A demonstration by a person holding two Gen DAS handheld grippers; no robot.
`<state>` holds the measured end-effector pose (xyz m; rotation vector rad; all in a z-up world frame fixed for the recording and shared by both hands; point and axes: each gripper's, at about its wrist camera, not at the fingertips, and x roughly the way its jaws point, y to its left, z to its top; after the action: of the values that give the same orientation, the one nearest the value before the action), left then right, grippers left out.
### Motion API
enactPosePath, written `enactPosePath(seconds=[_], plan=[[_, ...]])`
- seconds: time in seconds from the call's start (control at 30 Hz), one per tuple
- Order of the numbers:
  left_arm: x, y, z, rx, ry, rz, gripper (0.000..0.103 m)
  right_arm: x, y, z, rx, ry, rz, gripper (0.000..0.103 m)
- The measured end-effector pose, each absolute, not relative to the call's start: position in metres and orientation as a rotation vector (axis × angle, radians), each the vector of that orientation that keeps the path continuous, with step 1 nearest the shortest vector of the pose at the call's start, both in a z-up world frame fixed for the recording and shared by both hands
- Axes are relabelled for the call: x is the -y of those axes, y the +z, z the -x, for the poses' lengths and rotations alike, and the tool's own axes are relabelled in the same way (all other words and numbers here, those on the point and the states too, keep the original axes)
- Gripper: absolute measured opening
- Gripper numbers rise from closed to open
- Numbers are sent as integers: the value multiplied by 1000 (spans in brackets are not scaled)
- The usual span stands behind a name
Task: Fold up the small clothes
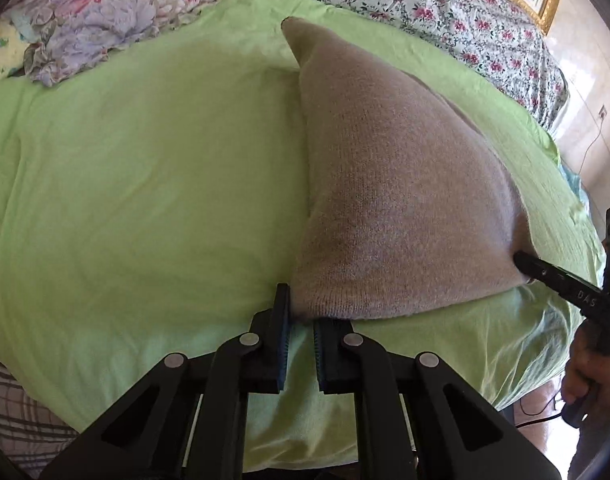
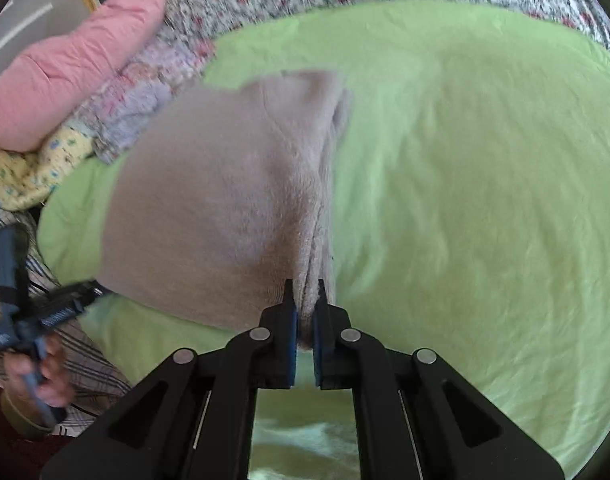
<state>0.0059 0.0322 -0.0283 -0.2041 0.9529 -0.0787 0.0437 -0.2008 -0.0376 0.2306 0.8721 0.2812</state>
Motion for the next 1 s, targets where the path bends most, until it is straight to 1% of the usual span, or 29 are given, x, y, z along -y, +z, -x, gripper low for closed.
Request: enactPosePath(seconds=[0.13,0.37,0.47,0.53,0.63,0.77,0.87,1.0], plan=[[-36,-22,-5,-976,-138,188,14,200,-33,-44,-878,283,-218,6],[-62,-2,15,-943,-189,197,14,208,-36,-44,-882,296,-277,7],[-70,20,13,-888,-205,207,13,217,-31,-39,-892,303,-345,11],[-71,36,3,-849,-228,217,13,223,-24,-34,-878,291,-382,12],[-68,54,-19,-813,-267,232,13,224,2,-28,-800,267,-386,13],[-51,66,-49,-778,-331,232,13,212,35,-43,-700,320,-370,13],[-36,64,-77,-780,-364,236,13,191,36,-71,-713,363,-331,13],[-33,48,-105,-804,-350,263,12,182,20,-101,-763,372,-318,13]])
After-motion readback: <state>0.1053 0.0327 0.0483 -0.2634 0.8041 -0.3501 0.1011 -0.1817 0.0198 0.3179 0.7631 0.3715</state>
